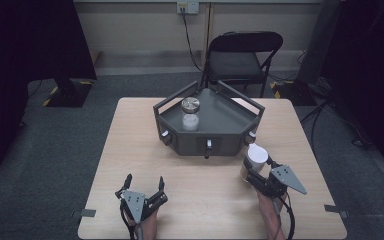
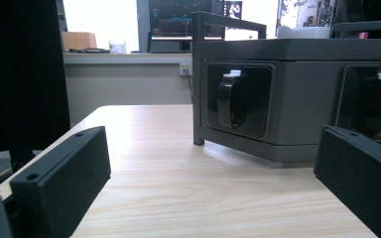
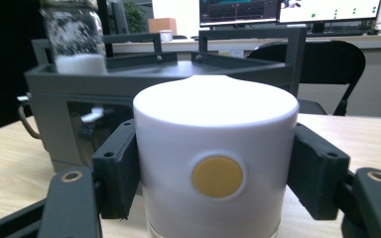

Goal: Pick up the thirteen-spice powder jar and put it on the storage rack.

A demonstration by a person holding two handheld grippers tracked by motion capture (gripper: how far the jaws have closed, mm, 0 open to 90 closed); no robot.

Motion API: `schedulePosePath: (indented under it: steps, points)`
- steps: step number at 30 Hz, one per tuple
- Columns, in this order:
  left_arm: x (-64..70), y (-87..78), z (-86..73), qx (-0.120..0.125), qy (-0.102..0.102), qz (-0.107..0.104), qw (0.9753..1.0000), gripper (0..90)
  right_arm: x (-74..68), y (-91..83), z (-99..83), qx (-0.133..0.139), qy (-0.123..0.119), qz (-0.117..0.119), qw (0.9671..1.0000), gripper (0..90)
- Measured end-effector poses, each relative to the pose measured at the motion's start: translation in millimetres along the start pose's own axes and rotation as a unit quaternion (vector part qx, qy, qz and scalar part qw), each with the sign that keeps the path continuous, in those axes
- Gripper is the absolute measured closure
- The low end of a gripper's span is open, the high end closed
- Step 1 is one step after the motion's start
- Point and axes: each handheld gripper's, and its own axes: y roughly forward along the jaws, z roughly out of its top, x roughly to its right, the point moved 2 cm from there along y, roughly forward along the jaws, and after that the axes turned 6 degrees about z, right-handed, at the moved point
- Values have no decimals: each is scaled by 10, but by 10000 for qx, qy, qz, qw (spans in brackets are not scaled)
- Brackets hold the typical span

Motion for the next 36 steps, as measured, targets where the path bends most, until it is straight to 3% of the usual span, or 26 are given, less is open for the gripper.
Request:
schedulePosePath:
  steps: [6,10,21,29,36]
  points:
    - [0,0,0,1,-1,0,10000,6,41,7,153,26,-87,160,9998,302]
    - [0,0,-1,3,-3,1,10000,6,81,51,224,88,20,283,9996,302]
    - [0,3,4,-11,4,-6,10000,6,111,112,506,178,-81,392,9990,303]
    - [-3,1,0,-1,2,-11,10000,6,177,255,820,162,-210,587,9979,303]
    - [-6,2,2,-4,5,-23,10000,6,274,474,1087,272,-99,787,9965,303]
